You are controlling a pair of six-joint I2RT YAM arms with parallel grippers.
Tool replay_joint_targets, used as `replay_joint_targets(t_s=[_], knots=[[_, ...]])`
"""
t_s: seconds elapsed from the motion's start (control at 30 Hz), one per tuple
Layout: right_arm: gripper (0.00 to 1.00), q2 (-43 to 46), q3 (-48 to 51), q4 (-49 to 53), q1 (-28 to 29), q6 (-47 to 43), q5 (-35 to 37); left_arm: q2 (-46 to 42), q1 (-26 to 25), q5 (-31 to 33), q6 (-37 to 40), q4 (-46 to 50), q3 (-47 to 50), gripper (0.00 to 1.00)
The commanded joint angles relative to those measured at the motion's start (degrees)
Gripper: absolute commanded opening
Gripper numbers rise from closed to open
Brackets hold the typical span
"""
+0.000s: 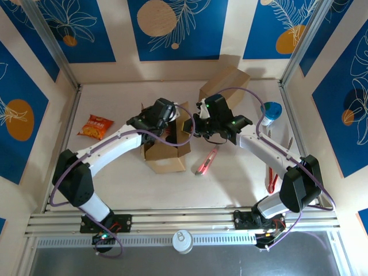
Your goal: Unpack the express box
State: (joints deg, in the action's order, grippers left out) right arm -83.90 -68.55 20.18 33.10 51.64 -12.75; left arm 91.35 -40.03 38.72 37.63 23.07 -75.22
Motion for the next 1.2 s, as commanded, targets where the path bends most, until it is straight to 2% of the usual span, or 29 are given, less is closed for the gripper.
replay_joint_targets(t_s=[0.0, 0.17, 0.27, 0.33, 0.43, 0.53, 0.6, 0.83, 1.0, 1.1, 1.17], knots=[[0.0, 0.7, -1.1, 1.3, -0.9, -2.4, -2.2, -2.3, 1.1, -0.7, -0.8, 3.1, -2.9, 0.0], [0.02, 0.7, -3.4, 7.2, -2.3, -6.9, -0.6, -3.3, 1.7, -2.1, -2.0, 8.4, -6.1, 0.0], [0.2, 0.7, -4.5, 10.5, -3.0, -9.7, 0.2, -3.5, 2.3, -3.3, -3.4, 12.6, -8.5, 0.0], [0.37, 1.0, -4.8, 12.1, -3.4, -11.3, 0.6, -3.4, 2.6, -4.0, -4.5, 15.3, -10.1, 0.0], [0.53, 1.9, -5.1, 13.4, -3.7, -13.2, 0.8, -3.4, 2.8, -4.5, -5.6, 18.2, -11.7, 0.0], [0.68, 3.7, -5.1, 14.5, -3.6, -15.3, 0.9, -3.4, 3.0, -4.7, -6.5, 20.1, -12.8, 0.0], [0.72, 5.5, -4.9, 15.2, -3.4, -16.9, 1.4, -3.3, 3.0, -4.7, -6.9, 21.4, -13.6, 0.0], [0.81, 14.1, -4.8, 18.8, -1.7, -22.3, 4.0, -2.3, 3.4, -5.7, -8.7, 25.6, -17.1, 0.0], [0.83, 17.6, -6.6, 21.0, 2.1, -25.0, 5.8, -0.6, 3.4, -5.7, -10.2, 29.5, -20.4, 0.0], [0.75, 17.6, -9.1, 21.5, 8.1, -27.1, 9.0, 0.4, 3.4, -5.8, -11.0, 31.5, -22.1, 0.0], [0.59, 16.8, -11.0, 21.3, 12.8, -28.7, 12.2, 1.2, 3.4, -5.6, -11.5, 32.9, -23.0, 0.0]])
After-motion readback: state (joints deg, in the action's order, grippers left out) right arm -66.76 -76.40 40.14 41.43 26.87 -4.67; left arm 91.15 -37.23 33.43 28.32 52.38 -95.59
